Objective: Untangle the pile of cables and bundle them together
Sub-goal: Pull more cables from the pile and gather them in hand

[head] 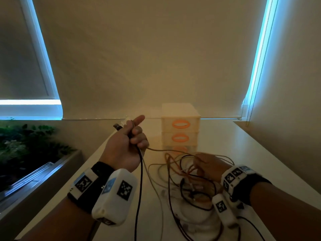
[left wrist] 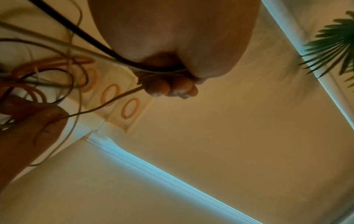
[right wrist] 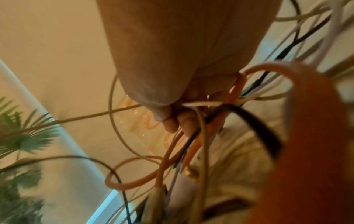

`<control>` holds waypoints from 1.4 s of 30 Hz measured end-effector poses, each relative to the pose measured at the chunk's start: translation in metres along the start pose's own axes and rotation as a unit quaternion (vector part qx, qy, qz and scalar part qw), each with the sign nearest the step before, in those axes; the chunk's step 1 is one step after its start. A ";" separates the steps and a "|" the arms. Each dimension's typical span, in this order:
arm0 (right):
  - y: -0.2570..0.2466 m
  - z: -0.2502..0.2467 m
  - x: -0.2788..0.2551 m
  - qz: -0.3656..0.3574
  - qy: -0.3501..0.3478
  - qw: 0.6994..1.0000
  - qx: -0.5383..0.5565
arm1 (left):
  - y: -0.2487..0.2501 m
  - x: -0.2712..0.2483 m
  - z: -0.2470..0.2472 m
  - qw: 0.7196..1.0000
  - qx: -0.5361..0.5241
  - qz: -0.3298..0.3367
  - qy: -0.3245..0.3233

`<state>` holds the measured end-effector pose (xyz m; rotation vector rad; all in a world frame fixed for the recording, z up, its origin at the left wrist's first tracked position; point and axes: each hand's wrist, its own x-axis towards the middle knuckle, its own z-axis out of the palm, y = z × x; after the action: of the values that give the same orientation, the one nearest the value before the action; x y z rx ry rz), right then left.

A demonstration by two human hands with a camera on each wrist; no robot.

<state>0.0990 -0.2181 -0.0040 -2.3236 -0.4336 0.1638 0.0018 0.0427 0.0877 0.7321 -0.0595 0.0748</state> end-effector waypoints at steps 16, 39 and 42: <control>-0.102 -0.025 -0.035 -0.108 -0.083 0.954 -0.266 | -0.004 -0.005 0.010 0.999 0.023 -0.002 -0.034; -0.136 -0.037 -0.027 -0.043 0.006 0.997 0.071 | -0.008 -0.040 -0.005 0.921 0.229 -0.195 -0.247; -0.163 -0.037 -0.044 -0.072 -0.003 0.991 0.114 | -0.018 -0.038 0.009 0.943 0.201 -0.210 -0.162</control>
<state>0.0249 -0.1504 0.1367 -2.0613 -0.5542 0.1433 -0.0350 0.0220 0.0794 1.1482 -0.2061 -0.4567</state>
